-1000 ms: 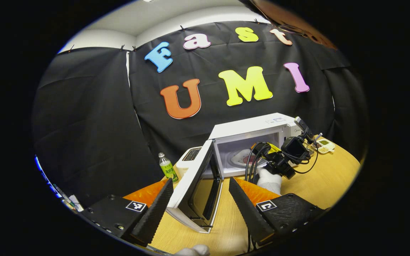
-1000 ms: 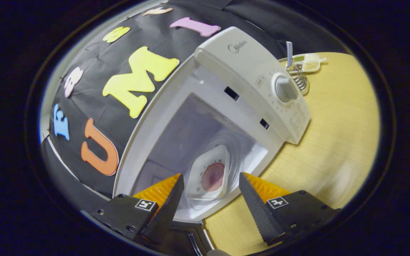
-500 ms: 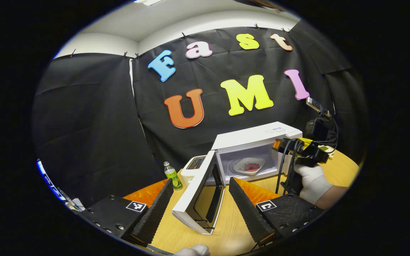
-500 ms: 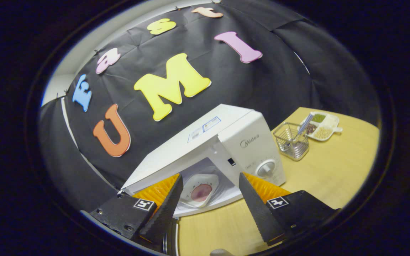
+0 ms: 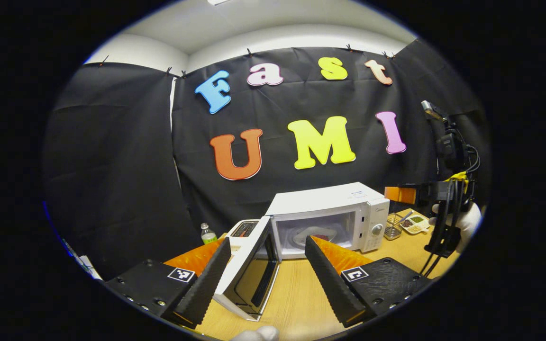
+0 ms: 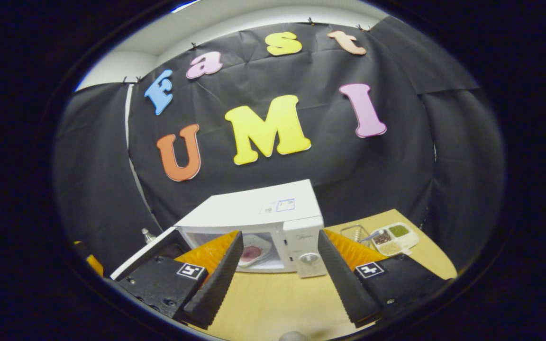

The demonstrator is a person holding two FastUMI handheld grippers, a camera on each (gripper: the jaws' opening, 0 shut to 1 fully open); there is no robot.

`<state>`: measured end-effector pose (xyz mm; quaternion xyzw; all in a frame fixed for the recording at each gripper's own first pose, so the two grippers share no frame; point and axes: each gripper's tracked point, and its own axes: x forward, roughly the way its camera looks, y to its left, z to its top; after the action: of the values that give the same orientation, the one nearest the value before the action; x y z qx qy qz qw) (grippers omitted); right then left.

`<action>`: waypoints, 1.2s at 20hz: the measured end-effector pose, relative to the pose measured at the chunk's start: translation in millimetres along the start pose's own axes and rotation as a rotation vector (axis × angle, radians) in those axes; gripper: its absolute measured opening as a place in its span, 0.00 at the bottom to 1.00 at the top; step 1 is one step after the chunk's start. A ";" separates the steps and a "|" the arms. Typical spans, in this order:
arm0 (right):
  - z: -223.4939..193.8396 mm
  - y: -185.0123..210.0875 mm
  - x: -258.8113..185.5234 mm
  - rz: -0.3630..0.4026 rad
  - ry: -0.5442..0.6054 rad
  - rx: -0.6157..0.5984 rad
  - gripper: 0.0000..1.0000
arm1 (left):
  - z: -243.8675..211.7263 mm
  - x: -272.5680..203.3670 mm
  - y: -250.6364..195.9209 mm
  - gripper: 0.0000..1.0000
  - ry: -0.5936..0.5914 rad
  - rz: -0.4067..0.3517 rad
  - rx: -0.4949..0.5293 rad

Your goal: Open the microwave oven with the left hand, put the food in, and close the microwave oven.

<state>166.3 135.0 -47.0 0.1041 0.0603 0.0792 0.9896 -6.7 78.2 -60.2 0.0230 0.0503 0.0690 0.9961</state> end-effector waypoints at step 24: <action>28.4 -99.3 -104.2 -0.250 0.073 -0.126 1.00 | -60.8 47.2 135.2 0.00 0.014 0.140 0.012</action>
<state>82.4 15.9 -30.1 0.0303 0.1038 -0.0371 0.9934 15.3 220.9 -118.0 0.0317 0.0558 0.1384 0.9883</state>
